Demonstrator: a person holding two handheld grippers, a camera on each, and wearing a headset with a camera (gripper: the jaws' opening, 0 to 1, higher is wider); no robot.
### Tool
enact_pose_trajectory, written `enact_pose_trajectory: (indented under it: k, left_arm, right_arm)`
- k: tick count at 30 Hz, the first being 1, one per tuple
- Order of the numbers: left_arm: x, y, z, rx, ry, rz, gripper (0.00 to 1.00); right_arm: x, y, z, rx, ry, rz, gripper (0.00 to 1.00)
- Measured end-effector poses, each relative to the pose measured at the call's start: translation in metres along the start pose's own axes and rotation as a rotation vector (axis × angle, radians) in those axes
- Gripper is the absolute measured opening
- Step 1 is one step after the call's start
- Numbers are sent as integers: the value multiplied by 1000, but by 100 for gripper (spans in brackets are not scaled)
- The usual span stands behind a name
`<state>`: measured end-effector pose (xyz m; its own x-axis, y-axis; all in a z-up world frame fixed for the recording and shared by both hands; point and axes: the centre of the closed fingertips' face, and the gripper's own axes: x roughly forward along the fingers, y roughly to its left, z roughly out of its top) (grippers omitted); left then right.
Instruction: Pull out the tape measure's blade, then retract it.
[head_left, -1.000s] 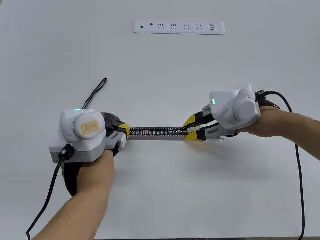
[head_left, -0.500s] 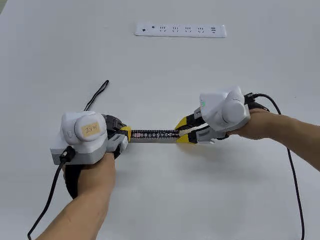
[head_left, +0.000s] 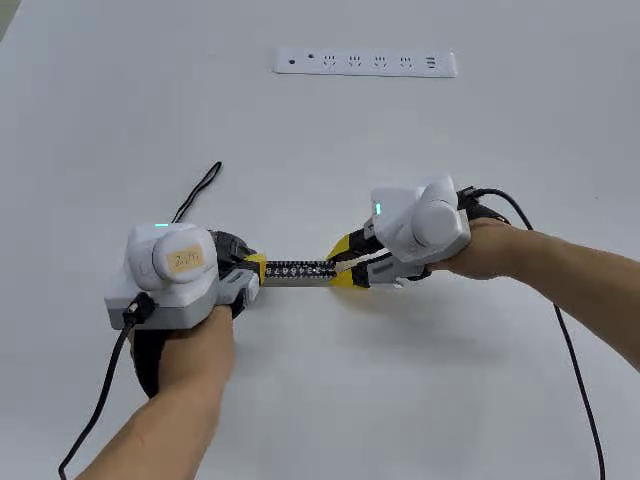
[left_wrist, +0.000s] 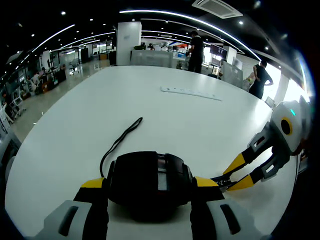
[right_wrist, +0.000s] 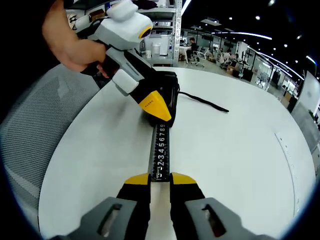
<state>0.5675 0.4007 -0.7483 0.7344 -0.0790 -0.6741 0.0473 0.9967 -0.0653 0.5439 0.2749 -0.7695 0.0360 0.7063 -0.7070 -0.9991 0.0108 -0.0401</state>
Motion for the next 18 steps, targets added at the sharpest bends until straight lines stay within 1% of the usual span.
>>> enact_pose_trajectory:
  k: [18]
  left_arm:
    - [-1, 0, 1, -8, 3, -3, 64]
  right_arm:
    - [25, -2, 25, -6, -17, 11, 13]
